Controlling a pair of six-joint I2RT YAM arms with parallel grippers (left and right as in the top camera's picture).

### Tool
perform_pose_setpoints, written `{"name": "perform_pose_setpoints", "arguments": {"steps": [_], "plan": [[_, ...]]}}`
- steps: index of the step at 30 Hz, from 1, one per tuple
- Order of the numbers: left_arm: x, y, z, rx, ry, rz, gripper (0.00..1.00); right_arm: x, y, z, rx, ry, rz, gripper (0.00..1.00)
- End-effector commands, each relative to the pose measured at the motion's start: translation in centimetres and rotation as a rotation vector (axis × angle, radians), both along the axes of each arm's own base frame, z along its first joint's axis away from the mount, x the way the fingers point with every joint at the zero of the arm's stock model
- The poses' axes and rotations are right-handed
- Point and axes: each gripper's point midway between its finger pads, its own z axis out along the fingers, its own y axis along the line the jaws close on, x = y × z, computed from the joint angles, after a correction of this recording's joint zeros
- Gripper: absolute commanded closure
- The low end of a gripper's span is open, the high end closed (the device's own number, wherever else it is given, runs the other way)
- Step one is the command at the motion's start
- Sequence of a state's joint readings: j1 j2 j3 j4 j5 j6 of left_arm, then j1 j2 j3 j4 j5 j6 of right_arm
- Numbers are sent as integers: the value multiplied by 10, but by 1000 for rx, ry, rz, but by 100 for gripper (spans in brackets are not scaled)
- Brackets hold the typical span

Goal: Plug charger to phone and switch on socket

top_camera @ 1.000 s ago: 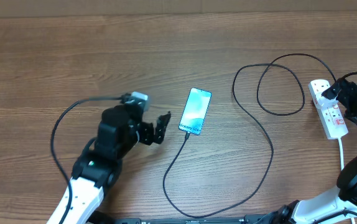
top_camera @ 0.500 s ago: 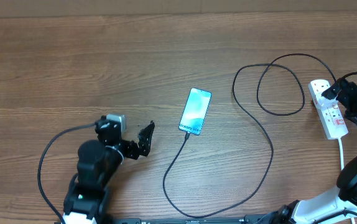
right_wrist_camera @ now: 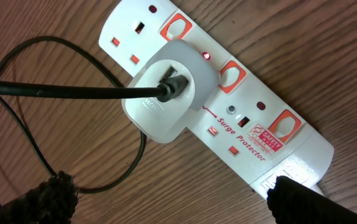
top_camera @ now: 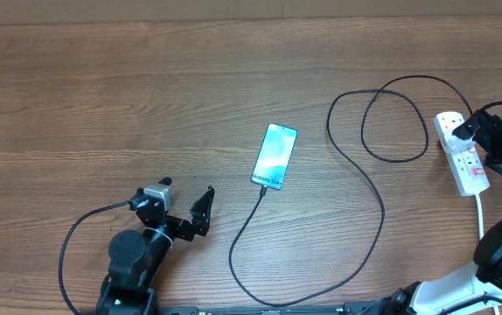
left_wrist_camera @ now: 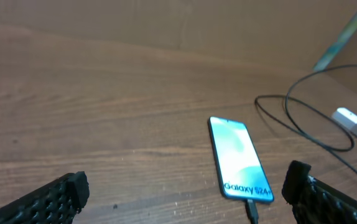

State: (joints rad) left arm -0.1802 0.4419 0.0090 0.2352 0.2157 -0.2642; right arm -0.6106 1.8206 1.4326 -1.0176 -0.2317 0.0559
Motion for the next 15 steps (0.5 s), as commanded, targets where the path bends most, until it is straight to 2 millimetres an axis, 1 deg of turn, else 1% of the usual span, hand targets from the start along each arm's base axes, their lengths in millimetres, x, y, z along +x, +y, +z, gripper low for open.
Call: {"name": "perform_pose_setpoints", "arguments": {"steps": [1, 4, 7, 8, 12, 15], "plan": [[0, 11, 5, -11, -20, 61, 0, 0, 2, 2, -1, -8, 8, 0], [-3, 21, 0, 4, -2, 116, 0, 0, 2, 2, -1, -8, 8, 0], [-9, 32, -11, 25, 40, 168, 0, 0, 2, 2, -1, -8, 8, 0], [-10, 35, -9, 26, 27, 183, 0, 0, 2, 2, -1, -8, 8, 0], [-12, 35, 9, 56, -66, 176, 0, 0, 2, 2, -1, -8, 8, 0], [-13, 37, 20, 118, -136, 176, 1, 0, 2, 2, -1, -8, 8, 0]]}}
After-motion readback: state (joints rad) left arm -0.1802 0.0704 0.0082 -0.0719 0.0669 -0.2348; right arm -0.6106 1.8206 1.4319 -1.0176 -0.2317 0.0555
